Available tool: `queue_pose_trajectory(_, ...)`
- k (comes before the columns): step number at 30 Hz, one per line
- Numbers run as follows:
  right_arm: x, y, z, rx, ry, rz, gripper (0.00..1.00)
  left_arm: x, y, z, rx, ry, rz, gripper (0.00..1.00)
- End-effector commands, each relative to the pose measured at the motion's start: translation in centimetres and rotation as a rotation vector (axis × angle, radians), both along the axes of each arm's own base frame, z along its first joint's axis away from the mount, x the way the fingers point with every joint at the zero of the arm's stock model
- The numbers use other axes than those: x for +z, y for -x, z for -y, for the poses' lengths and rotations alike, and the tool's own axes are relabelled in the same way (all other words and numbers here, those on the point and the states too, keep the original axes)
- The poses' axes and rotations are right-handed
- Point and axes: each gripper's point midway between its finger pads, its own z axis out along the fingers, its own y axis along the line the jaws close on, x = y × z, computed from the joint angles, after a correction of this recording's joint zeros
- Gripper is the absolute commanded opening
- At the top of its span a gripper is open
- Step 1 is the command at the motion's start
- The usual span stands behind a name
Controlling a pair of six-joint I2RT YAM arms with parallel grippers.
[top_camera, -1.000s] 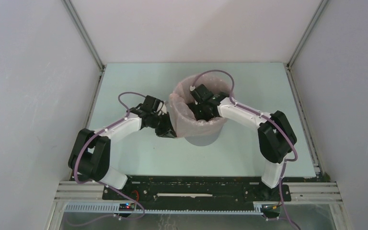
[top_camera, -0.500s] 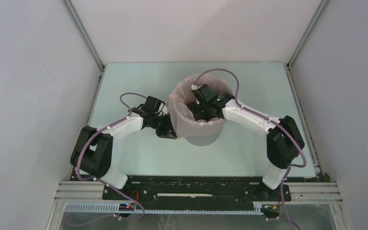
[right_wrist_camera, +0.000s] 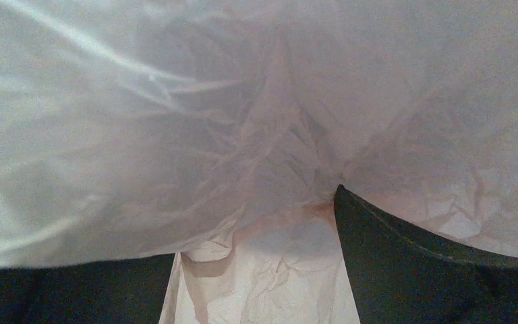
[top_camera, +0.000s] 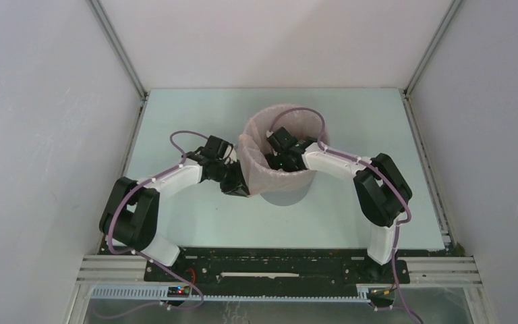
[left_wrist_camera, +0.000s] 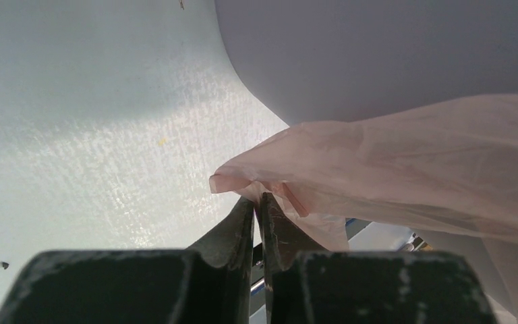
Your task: Put the trash bags into the trash bin
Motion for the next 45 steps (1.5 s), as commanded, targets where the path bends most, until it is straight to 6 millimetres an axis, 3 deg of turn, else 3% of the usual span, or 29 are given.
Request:
queue_pose_trajectory(1,5.1,-0.9,0.1,-0.015,-0.063,0.102,0.91,2.1,-1.6,0.7,0.0,0.022,0.086,0.14)
queue_pose_trajectory(8,13.7,-0.2,0.7,-0.016,-0.155,0.211,0.91,2.3,-1.5,0.4,0.002,0.009,0.101,0.22)
queue_pose_trajectory(16,21.6,-0.1,3.0,-0.025,-0.158,0.358,0.92,3.2,-0.1,-1.8,0.029,-0.059,0.16,0.42)
queue_pose_trajectory(24,29.5,1.4,5.9,-0.049,-0.226,0.501,0.92,7.6,2.3,-5.5,0.117,-0.104,0.333,0.69)
queue_pose_trajectory(27,32.5,2.6,7.3,-0.08,-0.27,0.564,0.93,10.0,2.2,-7.4,0.236,-0.084,0.426,0.76)
queue_pose_trajectory(32,36.9,5.0,9.8,-0.132,-0.37,0.657,0.96,13.3,-1.8,-9.6,0.543,0.11,0.448,0.77)
queue_pose_trajectory(36,39.4,7.3,11.3,-0.149,-0.462,0.704,1.0,14.8,-7.0,-7.3,0.622,0.357,0.365,0.77)
queue_pose_trajectory(41,41.2,9.8,13.7,-0.192,-0.524,0.754,1.0,12.9,-11.8,-4.9,0.663,0.442,0.178,0.83)
queue_pose_trajectory(45,41.5,11.2,15.2,-0.236,-0.551,0.766,1.0,11.6,-13.1,-1.8,0.634,0.506,0.079,0.82)
